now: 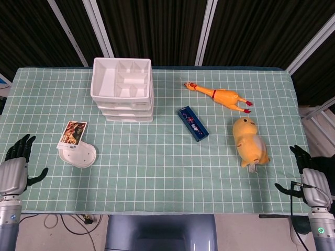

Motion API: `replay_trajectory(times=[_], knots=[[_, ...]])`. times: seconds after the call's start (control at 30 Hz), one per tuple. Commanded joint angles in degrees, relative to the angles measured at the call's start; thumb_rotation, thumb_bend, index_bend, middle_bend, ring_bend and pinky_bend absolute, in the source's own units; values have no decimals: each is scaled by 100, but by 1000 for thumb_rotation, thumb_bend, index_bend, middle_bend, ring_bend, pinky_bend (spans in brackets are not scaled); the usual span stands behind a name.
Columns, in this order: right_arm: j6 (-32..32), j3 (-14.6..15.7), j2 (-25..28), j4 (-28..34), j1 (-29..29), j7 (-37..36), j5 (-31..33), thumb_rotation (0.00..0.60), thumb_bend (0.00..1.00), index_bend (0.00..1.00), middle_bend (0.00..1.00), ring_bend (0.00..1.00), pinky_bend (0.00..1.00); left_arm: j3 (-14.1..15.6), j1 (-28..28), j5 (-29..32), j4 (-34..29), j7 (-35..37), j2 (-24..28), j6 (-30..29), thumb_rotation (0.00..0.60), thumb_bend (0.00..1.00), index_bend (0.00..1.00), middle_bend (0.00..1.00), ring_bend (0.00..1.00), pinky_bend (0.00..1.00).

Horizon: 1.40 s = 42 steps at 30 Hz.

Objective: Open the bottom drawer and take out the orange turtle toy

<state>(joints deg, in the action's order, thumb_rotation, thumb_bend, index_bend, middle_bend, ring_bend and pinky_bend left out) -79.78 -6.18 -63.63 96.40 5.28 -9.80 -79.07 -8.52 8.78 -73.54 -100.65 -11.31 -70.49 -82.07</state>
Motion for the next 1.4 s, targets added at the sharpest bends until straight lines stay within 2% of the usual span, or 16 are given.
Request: replay_trajectory(times=[0.03,0.07,0.17,0.33,0.53,0.73,1.07,1.4], knots=[[42,-13,-9,-14,17,-7,42,600,130,0,0,0,185,-336,223,65,-158,168,-111,15,600,501,102,464,532,641],[49,-18,-9,-13,21,-12,49,600,130,0,0,0,185,-489,346,179,-230,225,-155,112,600,534,132,573,637,716],[29,-16,0,-6,13,-25,28,600,131,0,0,0,185,-833,657,640,-430,375,-278,493,600,577,167,735,795,845],[30,-12,8,-12,-1,-56,46,600,131,0,0,0,185,-1353,1230,1870,-781,409,-554,1242,600,598,167,859,916,956],[93,-16,21,-22,15,-126,73,600,130,0,0,0,185,-1726,1922,3265,-673,252,-1141,1744,600,610,167,892,951,1000],[168,-25,43,-13,28,-207,130,600,131,0,0,0,185,-1889,2486,4446,-310,194,-1718,2070,600,615,167,892,950,1000],[255,-48,65,4,47,-293,210,600,131,0,0,0,185,-1980,3142,5247,759,173,-2553,2325,600,623,168,897,954,1000],[319,-66,90,29,55,-381,276,600,131,0,0,0,185,-2242,3591,5888,1591,285,-2977,2754,600,623,168,898,955,1000]])
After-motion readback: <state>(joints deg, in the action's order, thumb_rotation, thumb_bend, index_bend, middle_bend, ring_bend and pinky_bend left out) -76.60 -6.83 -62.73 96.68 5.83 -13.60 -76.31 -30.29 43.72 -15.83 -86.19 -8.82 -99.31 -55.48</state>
